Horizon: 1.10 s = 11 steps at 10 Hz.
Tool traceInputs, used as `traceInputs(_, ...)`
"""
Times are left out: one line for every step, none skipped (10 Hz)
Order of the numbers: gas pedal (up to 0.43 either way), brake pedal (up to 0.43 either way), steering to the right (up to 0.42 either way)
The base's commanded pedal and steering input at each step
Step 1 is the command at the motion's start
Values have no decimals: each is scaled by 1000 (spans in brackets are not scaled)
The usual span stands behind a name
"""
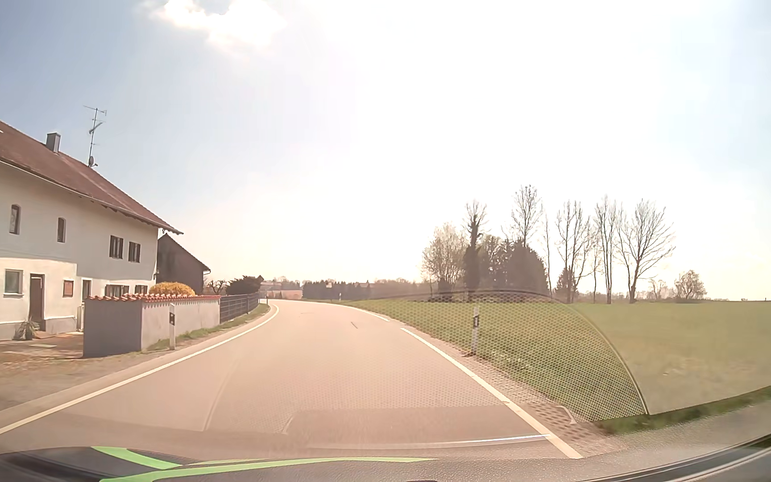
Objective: Follow the waypoints while adhering to traffic rules and regulations
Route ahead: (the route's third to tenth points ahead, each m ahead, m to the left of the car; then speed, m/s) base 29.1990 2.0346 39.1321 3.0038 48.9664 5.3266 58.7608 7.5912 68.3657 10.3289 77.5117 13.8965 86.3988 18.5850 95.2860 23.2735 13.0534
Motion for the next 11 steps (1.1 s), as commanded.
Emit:
traceInputs(118, 0, -16)
traceInputs(118, 0, -17)
traceInputs(118, 0, -17)
traceInputs(110, 0, -17)
traceInputs(110, 0, -17)
traceInputs(110, 0, -17)
traceInputs(110, 0, -17)
traceInputs(110, 0, -17)
traceInputs(110, 0, -18)
traceInputs(110, 0, -19)
traceInputs(110, 0, -20)
